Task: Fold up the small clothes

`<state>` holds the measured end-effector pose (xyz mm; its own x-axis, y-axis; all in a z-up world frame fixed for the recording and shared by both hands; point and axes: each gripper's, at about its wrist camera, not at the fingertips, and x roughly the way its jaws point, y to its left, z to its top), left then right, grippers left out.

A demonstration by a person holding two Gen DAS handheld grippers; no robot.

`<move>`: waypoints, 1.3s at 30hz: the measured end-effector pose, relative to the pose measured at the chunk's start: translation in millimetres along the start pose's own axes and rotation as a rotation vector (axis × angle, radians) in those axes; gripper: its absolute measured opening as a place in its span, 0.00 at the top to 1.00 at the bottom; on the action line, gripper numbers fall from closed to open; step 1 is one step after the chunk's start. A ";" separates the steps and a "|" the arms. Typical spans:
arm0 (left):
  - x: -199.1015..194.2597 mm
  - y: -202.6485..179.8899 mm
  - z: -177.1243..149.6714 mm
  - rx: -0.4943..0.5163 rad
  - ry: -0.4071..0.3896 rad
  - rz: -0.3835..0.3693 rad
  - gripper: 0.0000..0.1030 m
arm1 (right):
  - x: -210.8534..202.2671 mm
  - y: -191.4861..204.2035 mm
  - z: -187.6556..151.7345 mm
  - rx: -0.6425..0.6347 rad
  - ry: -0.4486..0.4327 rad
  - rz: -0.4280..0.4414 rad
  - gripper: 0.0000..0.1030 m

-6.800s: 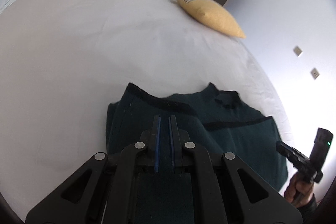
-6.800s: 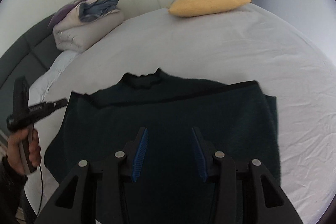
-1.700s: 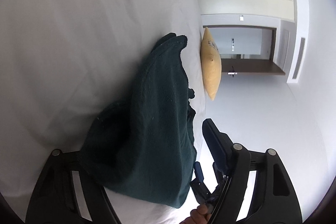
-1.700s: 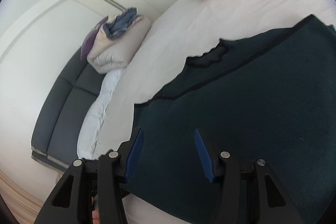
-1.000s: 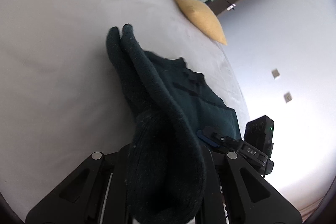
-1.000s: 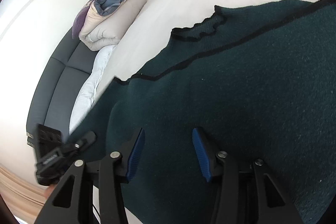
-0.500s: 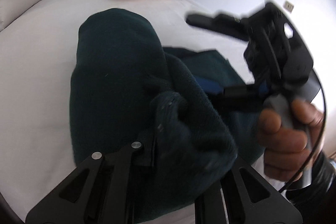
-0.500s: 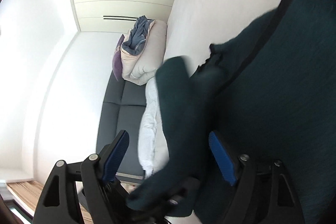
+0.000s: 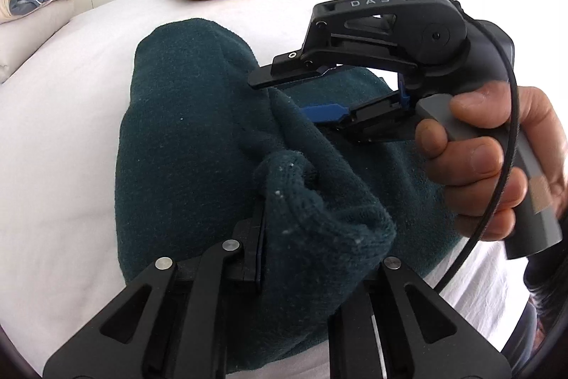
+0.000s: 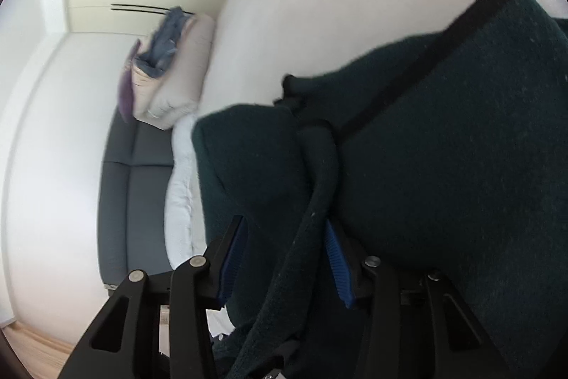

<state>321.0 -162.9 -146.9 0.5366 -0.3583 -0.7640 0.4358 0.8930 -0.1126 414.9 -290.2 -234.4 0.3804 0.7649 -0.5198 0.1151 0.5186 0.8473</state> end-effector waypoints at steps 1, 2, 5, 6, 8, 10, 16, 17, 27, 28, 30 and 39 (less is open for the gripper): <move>1.1 0.4 0.2 -0.004 0.000 -0.005 0.90 | 2.9 2.0 1.8 0.003 0.006 -0.017 0.54; 0.4 3.9 -0.8 -0.011 0.000 -0.011 0.90 | 5.8 6.6 2.8 -0.005 0.017 -0.042 0.53; 0.0 9.3 -4.0 -0.018 0.002 -0.021 0.90 | 18.0 14.5 5.0 -0.019 0.038 -0.069 0.53; -0.5 11.0 -4.4 -0.020 0.003 -0.024 0.90 | 23.7 17.5 6.6 -0.025 0.045 -0.075 0.53; -1.3 15.1 -4.9 -0.027 0.004 -0.029 0.90 | 26.4 18.9 6.0 -0.033 0.047 -0.069 0.53; -1.3 18.2 -4.0 -0.034 0.003 -0.035 0.90 | 29.6 21.1 7.7 -0.035 0.036 -0.051 0.54; -4.2 20.0 -2.3 -0.047 0.000 -0.045 0.90 | 28.0 21.3 12.2 -0.042 -0.009 -0.029 0.80; -3.8 17.8 -2.5 -0.049 -0.001 -0.047 0.90 | 27.5 23.1 11.5 -0.059 -0.018 -0.032 0.86; -1.7 25.2 0.7 -0.054 -0.017 -0.071 0.90 | -1.1 30.0 5.7 -0.153 -0.082 -0.046 0.88; -2.5 23.5 0.8 -0.051 -0.021 -0.075 0.90 | -6.6 31.6 6.1 -0.168 -0.087 -0.054 0.88; -9.7 30.0 -0.6 -0.045 -0.027 -0.088 0.90 | -17.0 32.0 7.1 -0.184 -0.095 -0.064 0.88; -4.7 2.5 -1.3 0.020 0.001 -0.148 0.90 | -64.5 -8.7 8.5 -0.174 -0.125 -0.136 0.88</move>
<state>318.6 -158.6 -144.5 0.4648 -0.4849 -0.7408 0.5244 0.8249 -0.2109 397.2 -347.4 -207.3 0.4844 0.6358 -0.6009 0.0171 0.6799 0.7332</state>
